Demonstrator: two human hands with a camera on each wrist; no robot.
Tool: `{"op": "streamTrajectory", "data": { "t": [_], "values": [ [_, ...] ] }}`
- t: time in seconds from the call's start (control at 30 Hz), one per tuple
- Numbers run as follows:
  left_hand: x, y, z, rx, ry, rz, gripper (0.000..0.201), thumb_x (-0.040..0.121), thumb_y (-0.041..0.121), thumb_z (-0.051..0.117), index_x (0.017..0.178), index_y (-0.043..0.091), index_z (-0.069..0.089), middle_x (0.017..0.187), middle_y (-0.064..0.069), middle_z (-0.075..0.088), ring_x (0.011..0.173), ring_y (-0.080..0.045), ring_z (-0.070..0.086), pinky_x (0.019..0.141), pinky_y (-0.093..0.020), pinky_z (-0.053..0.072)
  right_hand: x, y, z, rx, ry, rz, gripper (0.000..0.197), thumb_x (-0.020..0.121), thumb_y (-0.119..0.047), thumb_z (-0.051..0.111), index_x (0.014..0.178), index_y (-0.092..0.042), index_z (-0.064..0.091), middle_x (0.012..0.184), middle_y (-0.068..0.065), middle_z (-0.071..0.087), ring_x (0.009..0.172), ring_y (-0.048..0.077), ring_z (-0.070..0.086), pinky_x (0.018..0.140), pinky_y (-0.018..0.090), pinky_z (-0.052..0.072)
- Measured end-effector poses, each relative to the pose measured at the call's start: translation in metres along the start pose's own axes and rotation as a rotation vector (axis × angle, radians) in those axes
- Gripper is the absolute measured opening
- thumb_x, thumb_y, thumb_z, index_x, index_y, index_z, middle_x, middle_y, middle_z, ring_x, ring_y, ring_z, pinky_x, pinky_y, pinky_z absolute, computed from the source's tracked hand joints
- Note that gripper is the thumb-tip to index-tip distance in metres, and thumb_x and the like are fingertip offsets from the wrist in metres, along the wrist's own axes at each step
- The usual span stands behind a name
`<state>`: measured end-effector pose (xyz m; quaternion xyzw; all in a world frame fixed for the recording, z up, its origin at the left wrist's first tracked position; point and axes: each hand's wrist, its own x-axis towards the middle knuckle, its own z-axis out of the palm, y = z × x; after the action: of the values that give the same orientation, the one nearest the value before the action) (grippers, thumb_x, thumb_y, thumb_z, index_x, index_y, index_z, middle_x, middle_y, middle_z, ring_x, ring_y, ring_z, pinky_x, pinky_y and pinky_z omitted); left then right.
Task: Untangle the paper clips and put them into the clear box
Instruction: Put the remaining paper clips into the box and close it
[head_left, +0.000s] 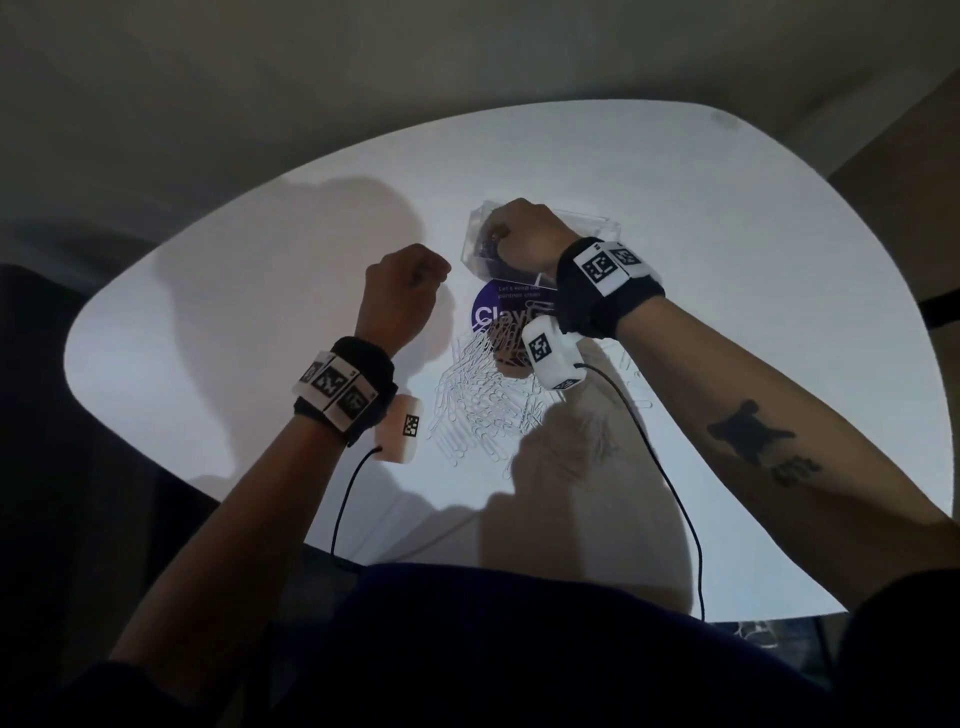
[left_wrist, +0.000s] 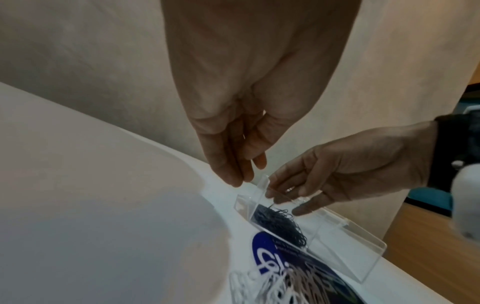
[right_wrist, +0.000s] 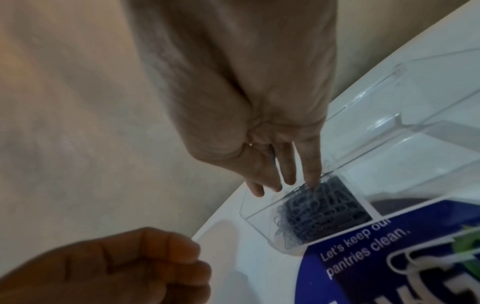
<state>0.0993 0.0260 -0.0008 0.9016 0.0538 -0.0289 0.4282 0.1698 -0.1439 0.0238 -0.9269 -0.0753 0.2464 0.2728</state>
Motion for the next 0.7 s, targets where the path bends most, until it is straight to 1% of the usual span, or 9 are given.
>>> {"op": "streamTrajectory", "data": {
  "t": [0.07, 0.2, 0.27, 0.33, 0.4, 0.47, 0.57, 0.63, 0.7],
  "values": [
    [-0.006, -0.003, 0.003, -0.026, -0.019, -0.018, 0.032, 0.08, -0.006, 0.045, 0.092, 0.009, 0.071, 0.086, -0.002, 0.071, 0.078, -0.011, 0.062, 0.084, -0.03, 0.054, -0.006, 0.001, -0.003, 0.048, 0.02, -0.003, 0.04, 0.09, 0.001, 0.045, 0.121, -0.01, 0.068, 0.132, 0.009, 0.06, 0.122, 0.026, 0.054, 0.098, 0.03, 0.045],
    [-0.021, 0.0, 0.01, -0.006, -0.085, 0.057, 0.031, 0.081, -0.006, 0.045, 0.091, 0.008, 0.071, 0.083, -0.002, 0.071, 0.077, -0.012, 0.065, 0.082, -0.032, 0.055, -0.012, 0.004, -0.003, 0.125, 0.079, -0.052, 0.047, 0.091, 0.005, 0.038, 0.127, -0.011, 0.063, 0.136, 0.009, 0.059, 0.126, 0.023, 0.054, 0.105, 0.035, 0.044],
    [-0.028, 0.001, 0.014, 0.012, -0.117, 0.08, 0.029, 0.082, -0.004, 0.045, 0.088, 0.009, 0.07, 0.08, -0.001, 0.072, 0.078, -0.016, 0.067, 0.082, -0.034, 0.054, -0.011, 0.004, 0.0, 0.06, 0.087, -0.071, 0.047, 0.091, 0.004, 0.041, 0.131, -0.013, 0.06, 0.138, 0.01, 0.057, 0.126, 0.024, 0.054, 0.105, 0.038, 0.045],
    [-0.032, 0.001, 0.018, 0.032, -0.128, 0.099, 0.028, 0.082, -0.002, 0.046, 0.084, 0.011, 0.07, 0.076, 0.004, 0.071, 0.077, -0.016, 0.067, 0.081, -0.035, 0.053, -0.011, 0.005, 0.002, 0.029, 0.108, -0.07, 0.047, 0.089, 0.001, 0.048, 0.13, -0.018, 0.061, 0.135, 0.008, 0.059, 0.123, 0.024, 0.056, 0.103, 0.04, 0.047],
    [-0.035, 0.0, 0.019, 0.056, -0.134, 0.128, 0.027, 0.083, -0.003, 0.048, 0.082, 0.012, 0.07, 0.075, 0.007, 0.07, 0.076, -0.014, 0.067, 0.08, -0.033, 0.053, -0.012, 0.005, 0.003, -0.013, 0.173, -0.075, 0.045, 0.086, -0.002, 0.053, 0.125, -0.021, 0.066, 0.13, 0.005, 0.063, 0.119, 0.024, 0.058, 0.1, 0.039, 0.048],
    [-0.037, -0.001, 0.019, 0.076, -0.135, 0.147, 0.023, 0.085, -0.001, 0.052, 0.084, 0.013, 0.07, 0.077, 0.006, 0.07, 0.076, -0.014, 0.067, 0.078, -0.03, 0.053, -0.014, 0.006, 0.004, -0.066, 0.255, -0.077, 0.039, 0.086, -0.008, 0.057, 0.12, -0.024, 0.068, 0.125, 0.003, 0.066, 0.115, 0.024, 0.06, 0.096, 0.037, 0.049],
    [-0.039, -0.007, 0.021, 0.119, -0.113, 0.135, 0.022, 0.085, 0.002, 0.053, 0.089, 0.015, 0.07, 0.083, 0.002, 0.071, 0.078, -0.015, 0.065, 0.078, -0.03, 0.052, -0.026, 0.01, 0.0, -0.029, 0.362, -0.063, 0.027, 0.088, -0.012, 0.055, 0.107, -0.024, 0.07, 0.114, 0.003, 0.069, 0.107, 0.023, 0.061, 0.089, 0.035, 0.051],
    [-0.043, -0.012, 0.023, 0.179, -0.158, 0.094, 0.021, 0.083, 0.005, 0.053, 0.096, 0.015, 0.067, 0.092, -0.002, 0.068, 0.086, -0.02, 0.064, 0.08, -0.032, 0.051, -0.043, 0.024, -0.003, 0.088, 0.437, -0.058, 0.019, 0.089, -0.018, 0.055, 0.092, -0.023, 0.072, 0.097, 0.0, 0.073, 0.09, 0.018, 0.067, 0.086, 0.037, 0.056],
    [-0.052, -0.017, 0.024, 0.315, -0.254, 0.039, 0.025, 0.086, 0.018, 0.059, 0.111, 0.014, 0.059, 0.107, -0.009, 0.059, 0.102, -0.027, 0.057, 0.082, -0.033, 0.044, -0.067, 0.047, -0.003, 0.155, 0.478, -0.017, 0.016, 0.087, -0.024, 0.057, 0.084, -0.022, 0.073, 0.085, -0.004, 0.074, 0.077, 0.016, 0.07, 0.081, 0.037, 0.058]
  ]
}}
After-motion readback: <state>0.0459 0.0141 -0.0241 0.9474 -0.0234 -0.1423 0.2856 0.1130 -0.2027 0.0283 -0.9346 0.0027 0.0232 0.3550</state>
